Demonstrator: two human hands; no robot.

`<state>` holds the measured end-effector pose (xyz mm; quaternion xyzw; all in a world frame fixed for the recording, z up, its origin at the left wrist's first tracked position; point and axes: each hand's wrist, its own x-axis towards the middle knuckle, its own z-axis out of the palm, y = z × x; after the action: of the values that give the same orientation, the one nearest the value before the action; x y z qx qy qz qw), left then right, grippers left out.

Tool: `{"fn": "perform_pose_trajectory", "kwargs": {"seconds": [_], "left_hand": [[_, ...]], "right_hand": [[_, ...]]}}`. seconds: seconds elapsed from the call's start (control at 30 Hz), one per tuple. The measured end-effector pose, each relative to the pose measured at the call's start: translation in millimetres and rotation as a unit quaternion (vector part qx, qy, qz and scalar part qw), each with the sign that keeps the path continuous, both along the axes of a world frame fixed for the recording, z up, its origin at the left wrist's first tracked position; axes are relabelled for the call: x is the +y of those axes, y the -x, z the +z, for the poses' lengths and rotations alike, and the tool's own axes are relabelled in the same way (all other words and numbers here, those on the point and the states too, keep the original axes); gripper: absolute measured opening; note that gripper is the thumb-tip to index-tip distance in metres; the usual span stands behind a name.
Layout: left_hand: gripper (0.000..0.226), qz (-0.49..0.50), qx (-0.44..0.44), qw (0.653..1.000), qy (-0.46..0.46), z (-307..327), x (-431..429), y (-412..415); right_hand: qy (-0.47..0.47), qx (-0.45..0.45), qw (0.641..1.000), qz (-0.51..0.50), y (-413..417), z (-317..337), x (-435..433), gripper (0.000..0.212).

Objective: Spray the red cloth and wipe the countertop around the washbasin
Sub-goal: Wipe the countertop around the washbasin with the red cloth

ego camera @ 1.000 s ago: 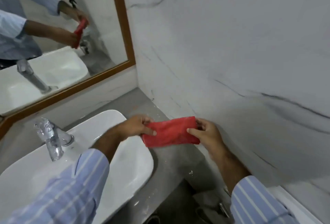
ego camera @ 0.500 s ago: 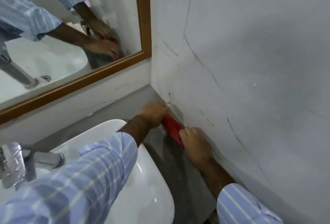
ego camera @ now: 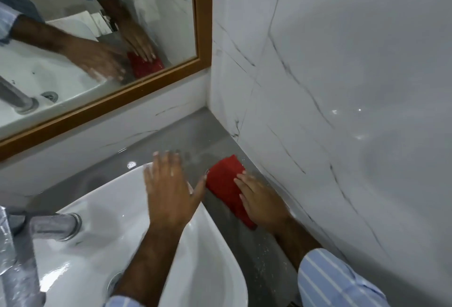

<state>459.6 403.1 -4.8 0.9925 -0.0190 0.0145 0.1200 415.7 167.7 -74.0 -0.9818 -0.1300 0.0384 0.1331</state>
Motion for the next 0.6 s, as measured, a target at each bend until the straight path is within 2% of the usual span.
{"fn": "perform_pose_trajectory", "kwargs": {"seconds": [0.03,0.1,0.23,0.4,0.47,0.6], "left_hand": [[0.088,0.033,0.019,0.999,-0.009,-6,7,8],[0.097,0.05,0.032,0.998,-0.013,-13,10,12],[0.095,0.061,0.04,0.997,-0.035,-20,0,12],[0.093,0.083,0.041,0.995,-0.035,-24,-10,10],[0.092,0.082,0.033,0.996,-0.032,-25,-10,11],[0.092,0.083,0.032,0.995,-0.043,-29,-7,12]], "right_hand": [[0.002,0.024,0.999,0.023,-8,-6,5,0.052],[0.04,0.066,0.995,0.068,-18,-18,11,0.06],[0.076,0.014,0.993,0.094,-29,-40,30,0.06],[0.063,0.046,0.984,0.159,-79,-53,75,0.069],[0.043,0.043,0.991,0.12,-110,-54,81,0.068],[0.042,0.03,0.998,-0.026,-158,-58,62,0.069]]}}
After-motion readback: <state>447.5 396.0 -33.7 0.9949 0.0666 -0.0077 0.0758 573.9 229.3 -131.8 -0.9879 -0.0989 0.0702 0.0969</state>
